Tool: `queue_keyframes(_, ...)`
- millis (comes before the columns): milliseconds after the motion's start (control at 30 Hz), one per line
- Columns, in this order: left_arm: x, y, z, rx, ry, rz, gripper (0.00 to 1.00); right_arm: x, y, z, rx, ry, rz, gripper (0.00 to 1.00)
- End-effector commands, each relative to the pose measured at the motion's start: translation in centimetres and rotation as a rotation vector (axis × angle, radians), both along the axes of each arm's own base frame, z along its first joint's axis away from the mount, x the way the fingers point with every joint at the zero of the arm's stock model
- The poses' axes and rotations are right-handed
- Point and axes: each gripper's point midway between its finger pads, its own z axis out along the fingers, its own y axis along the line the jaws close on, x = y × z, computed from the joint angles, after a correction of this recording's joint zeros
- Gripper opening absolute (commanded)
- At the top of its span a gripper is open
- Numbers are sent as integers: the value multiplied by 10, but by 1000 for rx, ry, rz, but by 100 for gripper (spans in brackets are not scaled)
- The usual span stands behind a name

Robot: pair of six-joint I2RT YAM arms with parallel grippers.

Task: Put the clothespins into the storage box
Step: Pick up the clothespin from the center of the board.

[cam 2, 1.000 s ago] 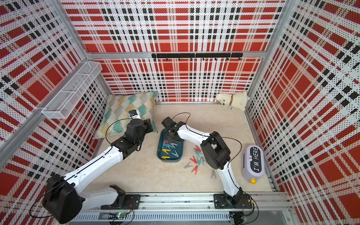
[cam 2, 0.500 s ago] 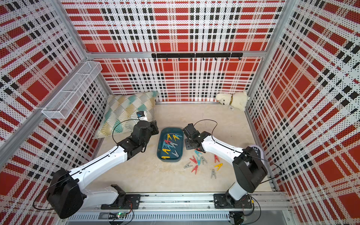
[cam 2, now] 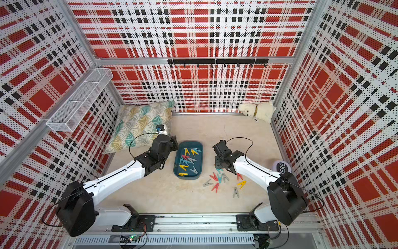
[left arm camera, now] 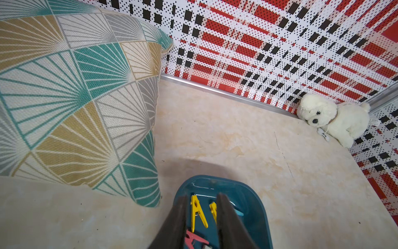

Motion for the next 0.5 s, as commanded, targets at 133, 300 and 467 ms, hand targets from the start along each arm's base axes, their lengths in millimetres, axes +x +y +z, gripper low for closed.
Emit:
queue_keyframes(133, 2, -4, 5, -29, -29, 5, 29, -2, 0, -6, 29, 26, -4, 37)
queue_keyframes(300, 0, -3, -6, -17, -3, 7, 29, -4, 3, -10, 45, 49, 11, 37)
queue_keyframes(467, 0, -2, -6, -17, -1, 7, 29, -3, 8, -15, 53, 66, 26, 37)
